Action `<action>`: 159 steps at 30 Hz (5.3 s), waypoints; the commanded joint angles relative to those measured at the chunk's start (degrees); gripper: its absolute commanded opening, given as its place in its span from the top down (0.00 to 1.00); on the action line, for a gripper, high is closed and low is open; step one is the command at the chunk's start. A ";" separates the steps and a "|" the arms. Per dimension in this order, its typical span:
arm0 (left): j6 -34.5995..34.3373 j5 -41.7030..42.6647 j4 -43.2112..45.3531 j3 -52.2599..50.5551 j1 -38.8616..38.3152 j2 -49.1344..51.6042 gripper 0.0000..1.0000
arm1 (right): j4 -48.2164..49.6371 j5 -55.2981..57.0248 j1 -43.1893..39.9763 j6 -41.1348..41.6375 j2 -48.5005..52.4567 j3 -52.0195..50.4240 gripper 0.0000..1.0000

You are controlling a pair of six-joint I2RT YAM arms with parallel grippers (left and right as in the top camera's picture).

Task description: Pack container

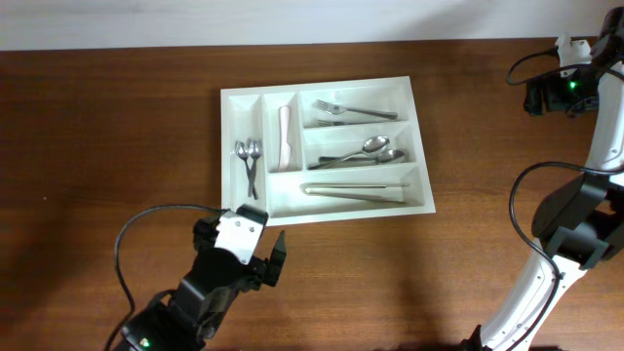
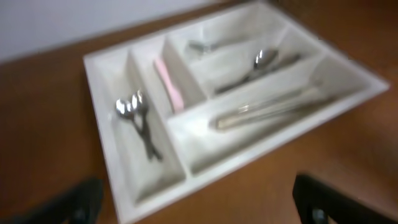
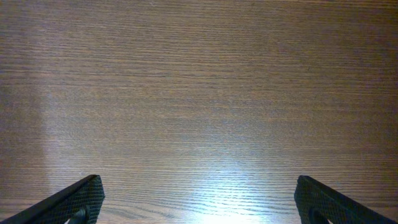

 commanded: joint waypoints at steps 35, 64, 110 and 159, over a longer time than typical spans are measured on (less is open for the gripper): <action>14.40 19.56 20.57 -28.76 35.63 -35.67 0.01 | 0.02 -0.48 0.04 -0.17 0.39 -0.33 0.01; 14.23 18.97 20.85 -32.00 37.51 -35.65 0.01 | 0.02 -0.48 0.02 -0.17 0.39 -0.33 0.01; 14.23 18.97 20.85 -32.00 37.51 -35.65 0.01 | 0.02 2.89 0.04 -1.03 0.39 -0.33 0.01; 14.23 18.95 20.85 -32.00 37.51 -35.65 0.01 | 56.52 -8.68 21.00 5.25 -104.24 -80.65 0.01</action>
